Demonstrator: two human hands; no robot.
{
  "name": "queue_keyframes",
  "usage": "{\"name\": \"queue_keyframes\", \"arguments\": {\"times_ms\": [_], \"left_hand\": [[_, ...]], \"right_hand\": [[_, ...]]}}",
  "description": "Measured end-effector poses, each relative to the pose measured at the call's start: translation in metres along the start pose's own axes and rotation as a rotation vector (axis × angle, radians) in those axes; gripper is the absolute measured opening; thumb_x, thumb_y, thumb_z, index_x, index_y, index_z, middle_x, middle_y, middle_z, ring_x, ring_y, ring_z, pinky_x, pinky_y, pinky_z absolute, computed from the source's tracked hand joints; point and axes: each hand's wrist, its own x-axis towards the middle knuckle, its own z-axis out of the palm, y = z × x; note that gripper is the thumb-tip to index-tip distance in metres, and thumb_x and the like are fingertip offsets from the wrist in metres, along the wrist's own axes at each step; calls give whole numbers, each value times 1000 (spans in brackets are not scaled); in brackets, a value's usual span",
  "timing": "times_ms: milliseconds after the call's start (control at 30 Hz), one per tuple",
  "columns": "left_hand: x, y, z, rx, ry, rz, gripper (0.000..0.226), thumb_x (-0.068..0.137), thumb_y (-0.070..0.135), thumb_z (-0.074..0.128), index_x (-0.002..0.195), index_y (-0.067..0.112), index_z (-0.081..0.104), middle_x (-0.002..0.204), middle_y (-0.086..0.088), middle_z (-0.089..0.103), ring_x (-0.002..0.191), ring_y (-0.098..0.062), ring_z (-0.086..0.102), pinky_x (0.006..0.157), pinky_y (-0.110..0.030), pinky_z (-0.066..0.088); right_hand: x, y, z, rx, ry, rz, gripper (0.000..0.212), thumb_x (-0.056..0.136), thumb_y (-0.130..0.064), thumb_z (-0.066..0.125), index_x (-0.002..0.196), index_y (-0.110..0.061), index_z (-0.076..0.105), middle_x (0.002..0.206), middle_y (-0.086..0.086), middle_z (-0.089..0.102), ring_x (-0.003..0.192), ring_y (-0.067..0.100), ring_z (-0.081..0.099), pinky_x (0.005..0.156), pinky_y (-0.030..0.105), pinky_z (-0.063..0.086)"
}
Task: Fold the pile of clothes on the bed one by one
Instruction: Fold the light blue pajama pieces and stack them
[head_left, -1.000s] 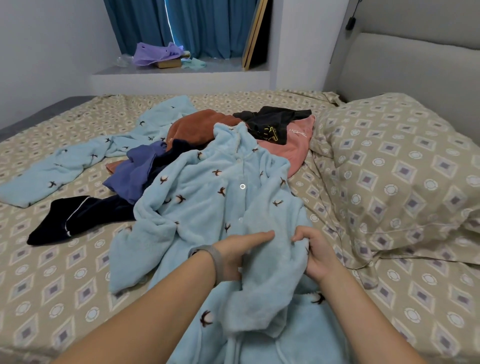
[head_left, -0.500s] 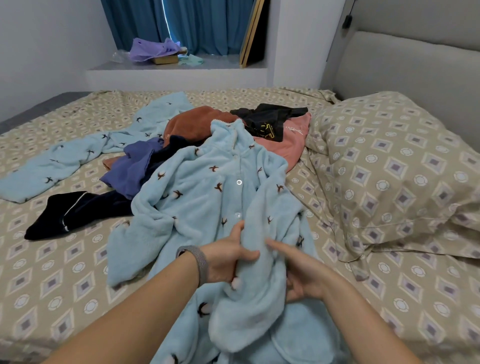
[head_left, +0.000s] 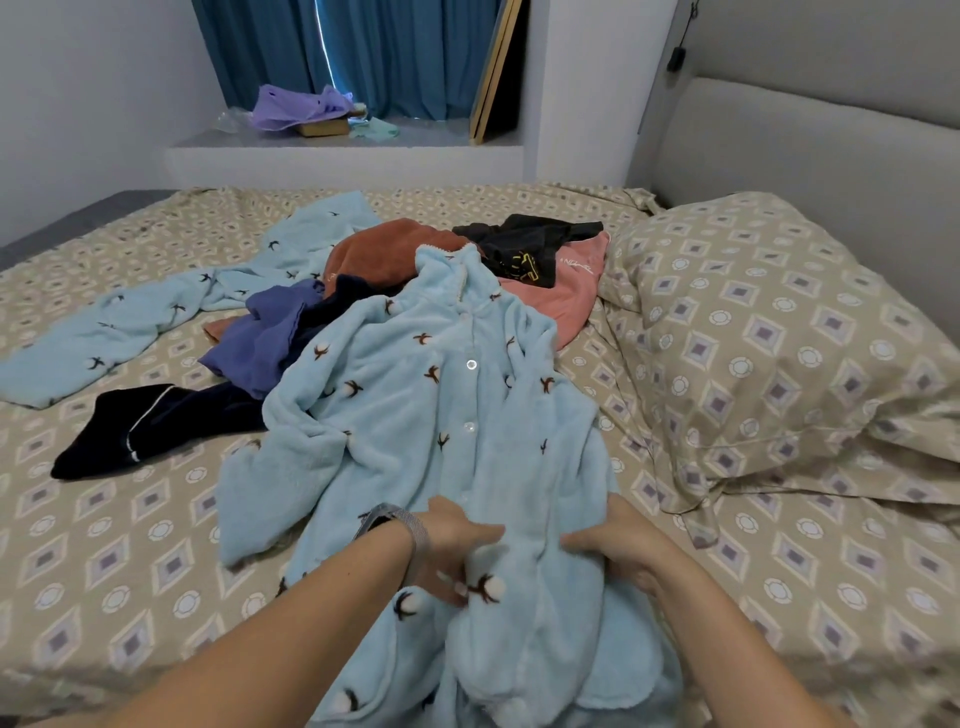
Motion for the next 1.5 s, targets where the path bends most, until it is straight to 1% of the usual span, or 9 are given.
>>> {"name": "queue_keyframes", "arguments": {"times_ms": [167,300,433,567,733,833,1167,1300,1500], "left_hand": [[11,-23,15,291,-137,36,40,86,17,69,99,29,34,108,-9,50,81,-19,57,72,-38,59],[4,-16,19,269,-335,-39,35,93,3,58,108,27,38,93,-6,55,58,-14,61,51,-26,58],[-3,-4,16,442,-467,-224,26,96,12,56,115,21,41,85,-7,64,64,-21,67,73,-40,59],[18,29,-6,618,14,68,16,90,35,62,91,19,60,92,-1,60,83,-17,60,73,-33,58],[65,93,-34,310,617,352,22,83,33,68,78,21,51,89,-2,60,85,-21,60,82,-32,54],[109,135,-40,456,653,324,37,86,42,66,101,9,61,106,-13,63,98,-27,60,88,-33,47],[216,198,-37,707,509,105,82,84,63,56,141,7,39,139,-15,48,120,-31,53,98,-36,46],[239,207,-45,352,556,207,60,94,51,46,135,7,46,134,-14,52,119,-32,52,102,-41,43],[267,203,-51,-66,682,382,45,101,34,40,128,2,54,128,-14,57,112,-31,54,97,-33,40]], "right_hand": [[5,-3,6,-57,25,-94,110,75,11,68,149,-34,1,132,0,42,113,24,49,75,36,53],[10,-10,-8,-149,-24,-126,113,79,9,68,150,-39,-5,134,-3,33,100,16,51,73,29,52],[17,-16,-22,-333,-93,-10,119,66,-12,87,148,-44,7,138,0,38,109,25,56,82,39,56],[50,-25,-29,-49,236,-30,92,69,-33,85,142,-24,29,130,5,53,109,31,61,91,46,54],[83,-38,-28,216,157,100,45,87,-32,71,114,2,62,100,17,71,87,30,69,73,37,57],[101,-39,-28,259,101,63,42,87,-37,71,105,0,67,91,11,73,81,25,70,65,30,55],[165,-38,-20,698,-2,-20,72,65,-46,85,123,-10,64,109,12,73,100,30,70,97,46,51],[169,-45,-27,780,51,-49,31,89,-21,69,114,-2,67,104,18,73,98,34,70,94,49,53],[173,-54,-31,747,174,-191,28,91,-9,65,119,-8,63,109,10,72,97,27,70,86,40,57]]}}
